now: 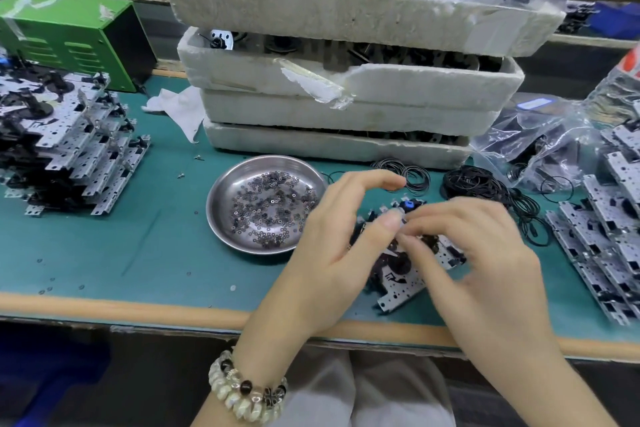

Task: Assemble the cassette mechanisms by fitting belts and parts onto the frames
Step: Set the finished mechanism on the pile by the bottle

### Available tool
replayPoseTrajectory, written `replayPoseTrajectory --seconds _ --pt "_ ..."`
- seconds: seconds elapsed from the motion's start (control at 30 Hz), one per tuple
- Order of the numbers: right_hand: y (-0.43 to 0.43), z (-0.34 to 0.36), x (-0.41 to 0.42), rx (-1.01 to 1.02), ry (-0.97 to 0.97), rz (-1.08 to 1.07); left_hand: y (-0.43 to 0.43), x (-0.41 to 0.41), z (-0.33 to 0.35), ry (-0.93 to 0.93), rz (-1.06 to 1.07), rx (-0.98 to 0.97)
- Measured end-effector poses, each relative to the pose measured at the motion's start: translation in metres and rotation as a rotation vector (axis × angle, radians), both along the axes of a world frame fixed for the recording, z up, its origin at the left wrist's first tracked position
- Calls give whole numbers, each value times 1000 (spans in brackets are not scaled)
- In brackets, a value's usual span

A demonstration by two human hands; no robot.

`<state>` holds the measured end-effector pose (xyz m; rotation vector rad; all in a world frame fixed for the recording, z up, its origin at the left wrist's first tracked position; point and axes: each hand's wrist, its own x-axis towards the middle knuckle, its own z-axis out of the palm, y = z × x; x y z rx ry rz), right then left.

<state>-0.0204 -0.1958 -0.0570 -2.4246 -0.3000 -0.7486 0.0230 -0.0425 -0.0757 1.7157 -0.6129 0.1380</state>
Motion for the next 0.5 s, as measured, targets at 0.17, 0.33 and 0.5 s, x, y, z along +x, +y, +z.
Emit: replayPoseTrajectory --seconds 0.17,0.33,0.5 --pt "4 -6 14 -150 -23 -100 0 3 -9 183 -129 38" --pt "12 -9 13 -212 -36 -104 1 10 -15 254 -138 -59" --pt "16 -8 9 -281 -57 -146 0 11 -21 261 -121 -50"
